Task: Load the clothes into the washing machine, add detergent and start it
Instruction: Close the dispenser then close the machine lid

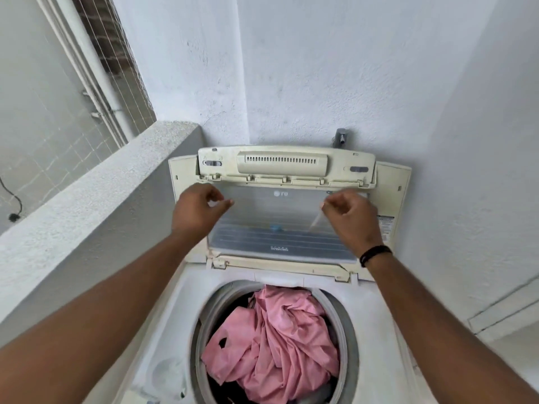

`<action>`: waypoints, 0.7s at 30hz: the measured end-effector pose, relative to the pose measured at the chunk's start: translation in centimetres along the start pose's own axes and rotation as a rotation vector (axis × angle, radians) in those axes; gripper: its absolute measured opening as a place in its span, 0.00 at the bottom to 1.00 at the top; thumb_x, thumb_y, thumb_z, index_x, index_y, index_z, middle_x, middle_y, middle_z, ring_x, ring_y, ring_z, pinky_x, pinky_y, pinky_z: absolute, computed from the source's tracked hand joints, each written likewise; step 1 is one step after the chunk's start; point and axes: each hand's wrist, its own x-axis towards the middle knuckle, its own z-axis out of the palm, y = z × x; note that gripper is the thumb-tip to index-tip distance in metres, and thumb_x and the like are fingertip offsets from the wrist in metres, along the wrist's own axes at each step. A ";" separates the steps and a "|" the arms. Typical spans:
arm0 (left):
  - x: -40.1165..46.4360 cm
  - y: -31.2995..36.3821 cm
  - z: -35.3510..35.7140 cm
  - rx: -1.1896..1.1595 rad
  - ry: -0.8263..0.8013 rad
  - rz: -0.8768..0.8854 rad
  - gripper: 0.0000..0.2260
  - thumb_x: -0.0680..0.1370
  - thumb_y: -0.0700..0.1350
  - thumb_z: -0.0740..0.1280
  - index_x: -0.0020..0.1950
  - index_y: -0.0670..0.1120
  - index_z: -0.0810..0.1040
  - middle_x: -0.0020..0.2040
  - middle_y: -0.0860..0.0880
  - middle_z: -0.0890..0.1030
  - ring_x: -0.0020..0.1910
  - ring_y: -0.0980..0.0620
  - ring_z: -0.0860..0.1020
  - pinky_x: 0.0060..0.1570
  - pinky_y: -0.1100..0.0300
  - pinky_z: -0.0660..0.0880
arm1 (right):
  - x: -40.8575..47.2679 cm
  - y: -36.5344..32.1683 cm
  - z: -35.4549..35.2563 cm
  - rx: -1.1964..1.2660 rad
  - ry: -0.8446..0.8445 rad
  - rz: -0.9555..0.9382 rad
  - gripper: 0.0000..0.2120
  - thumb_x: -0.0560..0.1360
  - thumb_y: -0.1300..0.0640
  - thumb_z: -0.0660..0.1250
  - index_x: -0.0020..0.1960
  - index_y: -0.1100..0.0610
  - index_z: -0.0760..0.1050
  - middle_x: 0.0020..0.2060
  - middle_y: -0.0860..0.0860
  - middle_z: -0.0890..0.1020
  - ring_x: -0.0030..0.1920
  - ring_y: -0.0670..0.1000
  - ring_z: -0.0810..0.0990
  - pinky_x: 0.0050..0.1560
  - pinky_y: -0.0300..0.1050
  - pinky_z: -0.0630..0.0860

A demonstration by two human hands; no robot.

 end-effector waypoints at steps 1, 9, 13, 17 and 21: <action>1.0 0.5 -1.0 0.037 0.048 0.049 0.13 0.71 0.55 0.77 0.45 0.49 0.81 0.46 0.49 0.80 0.47 0.49 0.78 0.45 0.54 0.75 | 0.7 -1.0 -1.0 -0.031 0.078 -0.069 0.08 0.73 0.53 0.75 0.49 0.55 0.81 0.43 0.48 0.83 0.46 0.49 0.82 0.49 0.43 0.80; 6.2 2.4 -3.9 0.263 -0.144 0.106 0.44 0.65 0.58 0.81 0.76 0.49 0.66 0.73 0.47 0.71 0.69 0.43 0.71 0.63 0.44 0.72 | 5.8 -2.1 -4.1 -0.644 0.070 -0.228 0.43 0.67 0.38 0.75 0.76 0.51 0.63 0.77 0.56 0.62 0.77 0.62 0.57 0.74 0.61 0.60; 6.6 2.8 -3.4 0.273 -0.184 0.088 0.45 0.66 0.55 0.81 0.78 0.48 0.63 0.74 0.49 0.69 0.68 0.43 0.72 0.60 0.44 0.73 | 6.5 -1.2 -3.9 -0.813 -0.097 -0.149 0.46 0.68 0.36 0.71 0.79 0.48 0.54 0.78 0.53 0.60 0.76 0.61 0.60 0.74 0.66 0.56; 6.0 2.6 -3.3 0.352 -0.145 0.105 0.44 0.67 0.56 0.80 0.78 0.49 0.63 0.74 0.47 0.68 0.69 0.40 0.70 0.60 0.40 0.74 | 6.0 -1.3 -3.9 -0.810 -0.062 -0.165 0.44 0.68 0.39 0.72 0.77 0.48 0.57 0.71 0.52 0.66 0.69 0.61 0.67 0.72 0.66 0.58; 4.4 2.3 -4.0 0.360 -0.086 0.137 0.42 0.67 0.56 0.79 0.76 0.49 0.65 0.72 0.46 0.68 0.67 0.38 0.69 0.61 0.40 0.73 | 4.7 -2.2 -4.4 -0.788 0.000 -0.215 0.39 0.67 0.36 0.70 0.74 0.49 0.64 0.65 0.53 0.71 0.63 0.62 0.71 0.69 0.63 0.63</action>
